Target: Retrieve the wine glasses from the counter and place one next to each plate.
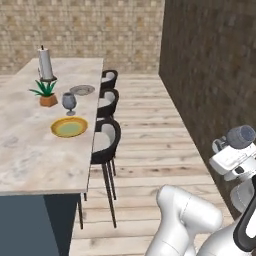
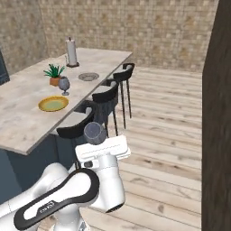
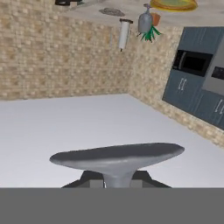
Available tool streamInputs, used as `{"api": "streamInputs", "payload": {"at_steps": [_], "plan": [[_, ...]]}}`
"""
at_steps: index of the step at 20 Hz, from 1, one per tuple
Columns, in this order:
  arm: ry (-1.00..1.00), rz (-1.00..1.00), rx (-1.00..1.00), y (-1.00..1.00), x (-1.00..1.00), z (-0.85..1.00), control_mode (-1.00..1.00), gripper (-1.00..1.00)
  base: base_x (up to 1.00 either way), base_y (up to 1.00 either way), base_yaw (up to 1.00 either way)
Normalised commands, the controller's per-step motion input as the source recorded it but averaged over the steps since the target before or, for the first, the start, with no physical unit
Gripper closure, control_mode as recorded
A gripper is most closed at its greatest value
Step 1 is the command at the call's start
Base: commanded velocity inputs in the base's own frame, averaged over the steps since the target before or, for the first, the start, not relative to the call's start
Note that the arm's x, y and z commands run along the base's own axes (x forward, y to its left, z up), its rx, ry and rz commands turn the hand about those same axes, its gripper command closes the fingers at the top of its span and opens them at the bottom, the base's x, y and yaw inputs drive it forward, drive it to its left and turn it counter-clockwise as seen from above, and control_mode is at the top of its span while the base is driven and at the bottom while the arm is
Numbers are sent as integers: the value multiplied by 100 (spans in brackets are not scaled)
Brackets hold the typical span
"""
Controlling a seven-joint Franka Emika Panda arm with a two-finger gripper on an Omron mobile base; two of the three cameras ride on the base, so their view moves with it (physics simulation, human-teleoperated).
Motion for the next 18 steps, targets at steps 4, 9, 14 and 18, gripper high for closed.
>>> {"api": "streamInputs", "payload": {"at_steps": [4,9,14,18], "plan": [[0,0,0,0,0,0,100,100,100,-100,28],[0,0,0,0,0,0,100,100,100,-100,27],[0,0,0,0,0,0,100,100,100,-100,28],[0,0,0,0,0,0,100,100,100,-100,39]]}}
